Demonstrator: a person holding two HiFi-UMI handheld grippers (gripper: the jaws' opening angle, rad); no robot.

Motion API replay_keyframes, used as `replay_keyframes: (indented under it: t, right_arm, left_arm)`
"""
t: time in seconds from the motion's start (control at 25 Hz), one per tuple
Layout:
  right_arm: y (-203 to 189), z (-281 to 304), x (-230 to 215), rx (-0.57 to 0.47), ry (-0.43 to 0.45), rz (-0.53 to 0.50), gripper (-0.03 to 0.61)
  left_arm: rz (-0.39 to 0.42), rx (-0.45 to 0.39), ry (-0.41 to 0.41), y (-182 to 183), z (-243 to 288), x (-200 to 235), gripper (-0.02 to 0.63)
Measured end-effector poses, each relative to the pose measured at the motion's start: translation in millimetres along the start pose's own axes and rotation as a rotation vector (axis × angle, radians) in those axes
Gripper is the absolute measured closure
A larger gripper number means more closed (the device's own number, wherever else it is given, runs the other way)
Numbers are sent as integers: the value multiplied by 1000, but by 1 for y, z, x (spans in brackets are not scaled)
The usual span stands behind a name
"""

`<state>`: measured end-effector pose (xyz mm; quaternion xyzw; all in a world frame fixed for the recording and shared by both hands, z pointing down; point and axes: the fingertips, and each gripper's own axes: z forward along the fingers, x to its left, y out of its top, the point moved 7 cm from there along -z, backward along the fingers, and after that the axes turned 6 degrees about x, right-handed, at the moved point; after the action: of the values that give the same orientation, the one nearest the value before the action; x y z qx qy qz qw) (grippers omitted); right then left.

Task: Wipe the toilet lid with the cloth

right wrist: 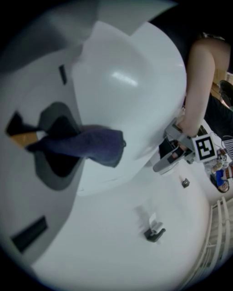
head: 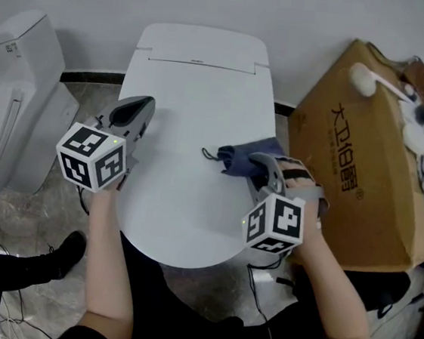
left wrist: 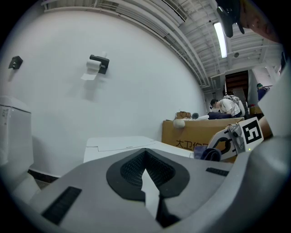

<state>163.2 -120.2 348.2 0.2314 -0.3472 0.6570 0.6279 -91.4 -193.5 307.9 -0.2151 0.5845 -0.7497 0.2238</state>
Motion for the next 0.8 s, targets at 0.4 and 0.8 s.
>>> replay_keyframes:
  t: [0.4,0.8]
  right_arm:
    - [3,-24,22,-17,34,22,512]
    - [6,-44,37,-22,71,41,512]
  left_arm:
    - [-1,-1,1,-1,1,1,598]
    - [-2,1,0,0,1,1,598]
